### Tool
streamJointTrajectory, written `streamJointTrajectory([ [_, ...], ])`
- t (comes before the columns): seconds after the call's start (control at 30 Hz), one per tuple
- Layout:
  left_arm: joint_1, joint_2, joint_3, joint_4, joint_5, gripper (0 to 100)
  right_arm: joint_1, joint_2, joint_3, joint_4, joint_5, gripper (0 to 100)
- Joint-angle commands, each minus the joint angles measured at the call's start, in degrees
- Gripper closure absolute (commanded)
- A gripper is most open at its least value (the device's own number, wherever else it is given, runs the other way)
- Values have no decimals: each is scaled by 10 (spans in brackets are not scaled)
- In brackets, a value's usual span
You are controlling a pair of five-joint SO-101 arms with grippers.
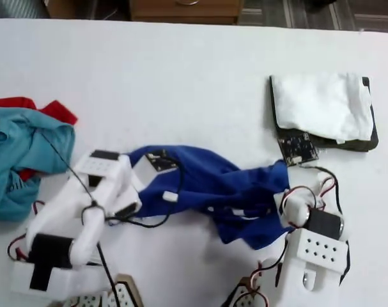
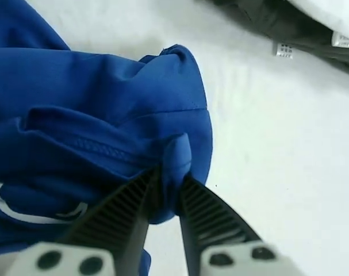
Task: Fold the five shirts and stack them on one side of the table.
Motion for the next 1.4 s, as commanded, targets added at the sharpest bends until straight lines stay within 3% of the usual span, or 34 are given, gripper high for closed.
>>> streamJointTrajectory([
  [0.0,5,-8,-76,70,30,973,4,-15,6,-32,-30,981],
  [0.17,4,-25,-230,187,56,973,-2,-14,-69,-22,-99,981],
  [0.47,2,-125,-449,333,90,973,-110,-13,-251,31,-108,981],
  [0.67,4,-214,-465,334,95,973,-111,10,-367,36,-108,981],
  [0.93,1,-344,-496,313,91,974,-112,236,-656,140,-148,981],
  [1.37,1,-222,-701,321,91,974,-109,462,-1071,229,-122,981],
])
